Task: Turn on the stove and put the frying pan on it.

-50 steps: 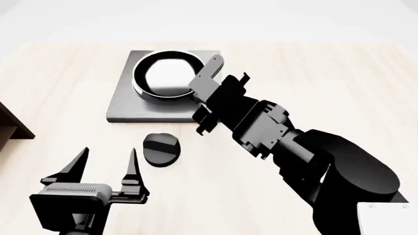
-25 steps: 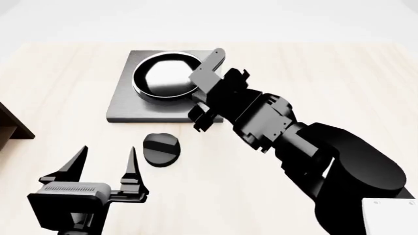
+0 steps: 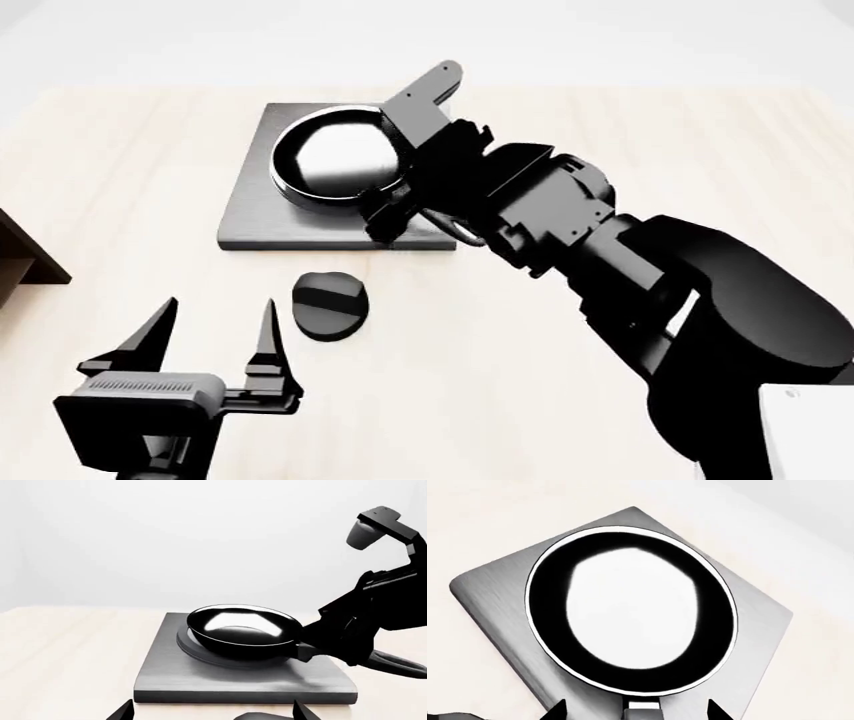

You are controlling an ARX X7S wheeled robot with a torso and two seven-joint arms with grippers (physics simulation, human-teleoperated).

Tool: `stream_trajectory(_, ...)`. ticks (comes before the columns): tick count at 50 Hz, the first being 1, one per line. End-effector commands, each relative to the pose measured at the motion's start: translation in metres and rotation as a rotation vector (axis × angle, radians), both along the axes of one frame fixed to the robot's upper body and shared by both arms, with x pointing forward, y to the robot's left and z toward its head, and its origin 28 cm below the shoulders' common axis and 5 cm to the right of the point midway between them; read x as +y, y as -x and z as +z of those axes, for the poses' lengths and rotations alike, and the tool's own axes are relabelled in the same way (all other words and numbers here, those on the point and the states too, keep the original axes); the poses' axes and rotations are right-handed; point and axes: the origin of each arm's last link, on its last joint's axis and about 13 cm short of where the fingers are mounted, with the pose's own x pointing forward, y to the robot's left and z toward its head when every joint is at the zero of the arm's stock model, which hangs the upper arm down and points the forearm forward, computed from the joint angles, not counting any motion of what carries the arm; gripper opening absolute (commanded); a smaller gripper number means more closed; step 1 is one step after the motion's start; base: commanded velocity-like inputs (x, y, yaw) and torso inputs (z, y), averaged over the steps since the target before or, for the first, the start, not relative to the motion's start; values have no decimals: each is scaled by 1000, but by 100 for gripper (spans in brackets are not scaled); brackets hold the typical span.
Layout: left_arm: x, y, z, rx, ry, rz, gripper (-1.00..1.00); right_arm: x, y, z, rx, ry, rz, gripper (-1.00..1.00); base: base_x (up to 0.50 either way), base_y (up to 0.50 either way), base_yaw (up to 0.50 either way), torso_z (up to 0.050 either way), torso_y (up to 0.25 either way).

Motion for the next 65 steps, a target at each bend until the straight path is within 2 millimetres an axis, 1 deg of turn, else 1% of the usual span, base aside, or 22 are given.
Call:
stream_trajectory(1,0,0,0,-1,-1,2,100,-2,-4,20,-49,-46,19,100,0,0,0,0,0)
stream_trajectory(3,-1,0,0,0,-5,4,100,-5,-2,25,-63,-68,30,100,0,0,0,0,0)
stream_trajectory(11,-2,-1,3,-9,-15,11,100,-23,22,39,-154,-112,47,100,0,0,0,0,0)
stream_trajectory(12,-1,-2,5,-16,-15,16,100,-27,28,42,-173,-130,48,100,0,0,0,0,0)
stream_trajectory(19,-1,-2,11,-44,-30,31,100,-42,51,47,-259,-185,32,100,0,0,0,0,0)
stream_trajectory(23,0,-3,18,-73,-36,45,100,-48,66,45,-357,-170,10,100,0,0,0,0,0)
stream_trajectory(24,1,-4,22,-90,-38,51,100,-52,71,43,-410,-184,-1,100,0,0,0,0,0)
stream_trajectory(27,2,-5,28,-121,-38,67,100,-57,80,42,-429,-219,-21,100,0,0,0,0,0)
stream_trajectory(31,5,-7,42,-178,-29,105,100,-67,101,43,-515,-280,-44,100,0,0,0,0,0)
stream_trajectory(32,7,-8,48,-218,-32,128,100,-72,113,43,-590,-278,-54,100,0,0,0,0,0)
stream_trajectory(33,7,-8,51,-228,-32,131,100,-74,118,43,-627,-311,-46,100,0,0,0,0,0)
stream_trajectory(36,9,-6,62,-281,-27,149,100,-86,145,37,-703,-364,-115,100,0,0,0,0,0)
stream_trajectory(39,10,-3,64,-291,-19,151,100,-93,161,31,-744,-396,-141,100,0,0,0,0,0)
stream_trajectory(40,10,-1,67,-306,-8,136,100,-96,170,25,-792,-381,-159,100,0,0,0,0,0)
stream_trajectory(41,9,0,67,-315,-10,123,100,-97,174,23,-803,-380,-166,100,0,0,0,0,0)
stream_trajectory(44,8,3,72,-339,-5,120,100,-103,191,14,-825,-456,-208,100,0,0,0,0,0)
stream_trajectory(47,8,4,74,-349,2,119,100,-107,203,10,-849,-484,-223,100,0,0,0,0,0)
stream_trajectory(51,9,9,79,-386,31,118,100,-119,224,-3,-906,-506,-261,100,0,0,0,0,0)
stream_trajectory(53,8,9,80,-394,41,114,100,-123,232,-4,-942,-510,-279,100,0,0,0,0,0)
stream_trajectory(55,7,11,81,-421,42,107,100,-128,241,-13,-963,-519,-291,100,0,0,0,0,0)
stream_trajectory(58,7,14,84,-459,66,107,100,-135,254,-18,-1010,-549,-312,100,0,0,0,0,0)
stream_trajectory(65,6,21,89,-553,76,107,100,-144,276,-25,-1096,-622,-319,100,0,0,0,0,0)
